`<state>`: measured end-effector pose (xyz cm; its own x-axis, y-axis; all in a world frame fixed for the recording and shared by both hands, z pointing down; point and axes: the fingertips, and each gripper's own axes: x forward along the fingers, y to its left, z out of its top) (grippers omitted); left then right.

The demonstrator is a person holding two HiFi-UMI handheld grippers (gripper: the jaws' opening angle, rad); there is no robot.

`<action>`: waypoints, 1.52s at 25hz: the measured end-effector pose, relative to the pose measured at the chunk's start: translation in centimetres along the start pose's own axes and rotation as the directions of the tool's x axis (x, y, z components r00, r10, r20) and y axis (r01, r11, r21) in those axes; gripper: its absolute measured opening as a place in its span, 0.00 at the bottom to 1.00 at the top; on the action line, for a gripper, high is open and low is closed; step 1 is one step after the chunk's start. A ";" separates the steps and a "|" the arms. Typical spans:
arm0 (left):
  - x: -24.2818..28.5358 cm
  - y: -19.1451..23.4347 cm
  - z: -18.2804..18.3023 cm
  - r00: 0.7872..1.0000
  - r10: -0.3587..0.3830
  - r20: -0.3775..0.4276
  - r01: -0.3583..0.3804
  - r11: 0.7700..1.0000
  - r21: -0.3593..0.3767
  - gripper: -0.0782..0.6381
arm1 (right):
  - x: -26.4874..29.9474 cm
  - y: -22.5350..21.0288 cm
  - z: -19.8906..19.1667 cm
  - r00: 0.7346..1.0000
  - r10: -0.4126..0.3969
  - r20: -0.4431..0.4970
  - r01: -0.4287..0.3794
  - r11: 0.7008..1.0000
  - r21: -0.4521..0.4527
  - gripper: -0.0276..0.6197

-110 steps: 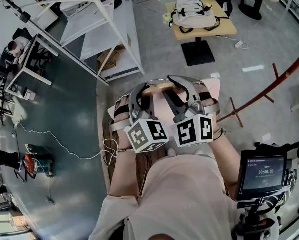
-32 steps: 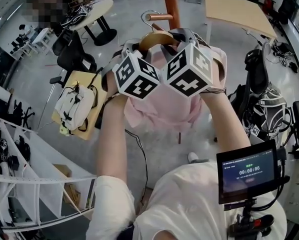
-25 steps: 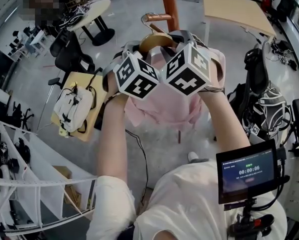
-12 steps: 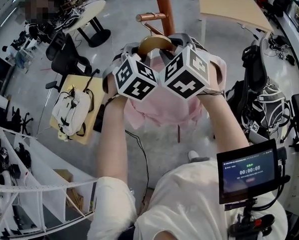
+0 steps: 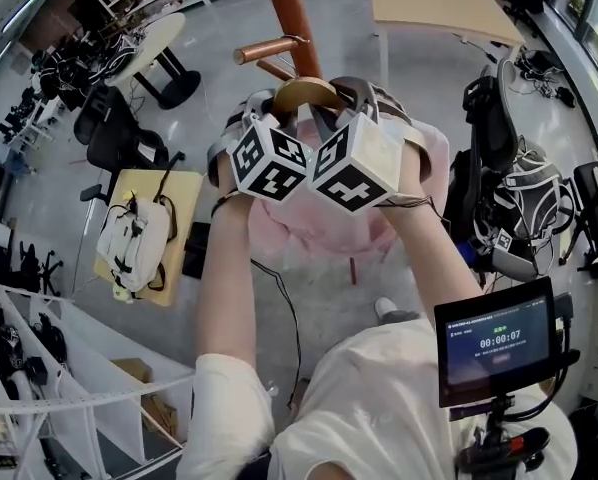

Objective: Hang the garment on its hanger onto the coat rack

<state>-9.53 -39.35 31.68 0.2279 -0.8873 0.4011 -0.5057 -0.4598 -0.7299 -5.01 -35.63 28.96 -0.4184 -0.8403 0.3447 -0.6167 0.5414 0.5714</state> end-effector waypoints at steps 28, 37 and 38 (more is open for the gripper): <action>-3.5 0.2 -1.9 0.996 0.086 0.018 -0.087 0.996 0.012 0.29 | -3.1 0.2 0.3 0.975 0.086 0.204 -0.083 0.996 -0.022 0.33; -7.7 0.1 -2.8 0.989 0.147 0.034 -0.145 0.988 -0.045 0.29 | -5.8 1.5 4.2 0.902 0.169 0.397 -0.204 0.978 0.048 0.33; -8.1 -0.1 -2.7 0.988 0.146 0.048 -0.143 0.988 -0.059 0.29 | -6.0 1.8 4.6 0.896 0.176 0.408 -0.211 0.976 0.043 0.33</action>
<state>-13.56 -32.04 30.00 0.1912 -0.9457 0.2629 -0.5816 -0.3249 -0.7457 -6.70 -29.52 24.51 -0.7553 -0.6468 0.1056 -0.5424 0.7074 0.4532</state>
